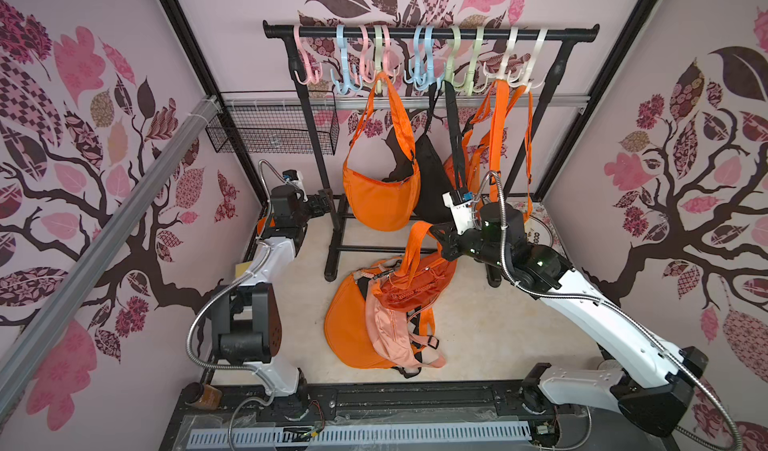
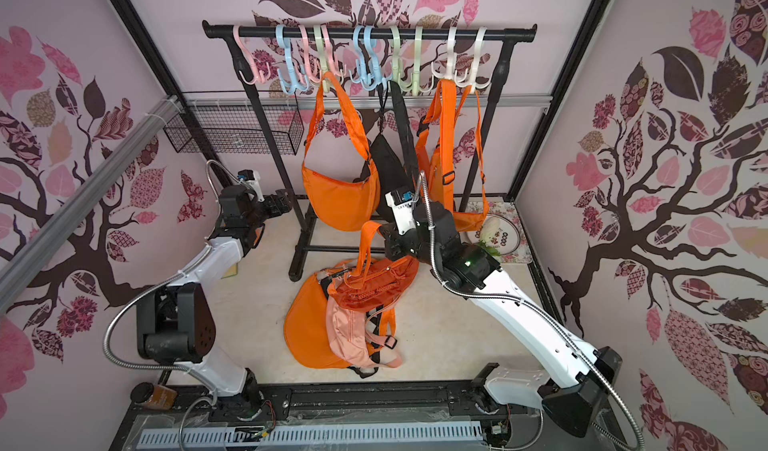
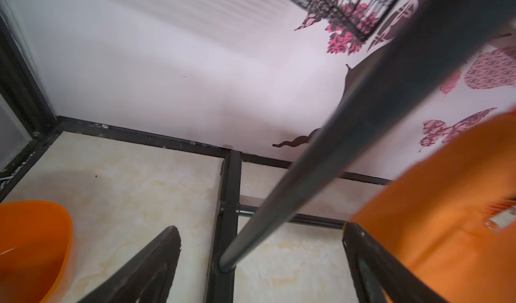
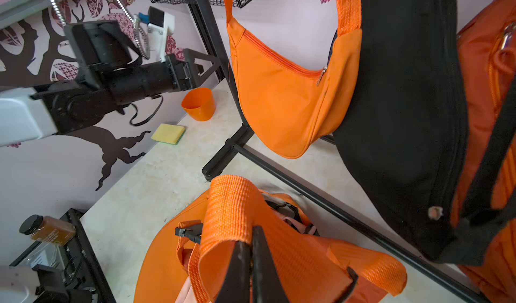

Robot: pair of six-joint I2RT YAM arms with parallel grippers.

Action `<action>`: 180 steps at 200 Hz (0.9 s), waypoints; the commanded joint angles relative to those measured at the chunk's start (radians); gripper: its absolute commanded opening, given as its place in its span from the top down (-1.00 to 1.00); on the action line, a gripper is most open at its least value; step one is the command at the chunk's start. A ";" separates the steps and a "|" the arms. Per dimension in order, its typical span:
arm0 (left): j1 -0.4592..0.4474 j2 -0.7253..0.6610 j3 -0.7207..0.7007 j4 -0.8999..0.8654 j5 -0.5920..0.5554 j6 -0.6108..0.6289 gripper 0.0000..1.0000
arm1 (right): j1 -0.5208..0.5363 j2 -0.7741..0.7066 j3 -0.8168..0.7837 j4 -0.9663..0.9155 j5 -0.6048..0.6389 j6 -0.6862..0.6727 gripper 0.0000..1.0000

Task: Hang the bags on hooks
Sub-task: Adjust the clothesline at the center of the board.

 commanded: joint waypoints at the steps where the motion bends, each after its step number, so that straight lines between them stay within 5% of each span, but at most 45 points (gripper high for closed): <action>1: -0.004 0.041 0.139 0.157 0.059 0.033 -0.84 | 0.000 -0.046 -0.028 0.036 -0.025 0.025 1.00; 44: -0.027 0.196 0.327 0.093 0.116 0.053 -0.68 | 0.000 -0.062 -0.067 0.049 -0.022 0.024 1.00; 75: -0.038 0.226 0.357 0.059 0.117 0.067 0.48 | -0.001 -0.075 -0.074 0.055 -0.018 0.024 1.00; 99: -0.064 0.172 0.287 0.067 0.094 0.123 0.99 | -0.001 -0.098 -0.092 0.076 -0.015 0.028 1.00; 180: -0.036 -0.044 0.054 0.059 0.174 0.151 1.00 | 0.001 -0.137 -0.117 0.104 -0.028 0.057 1.00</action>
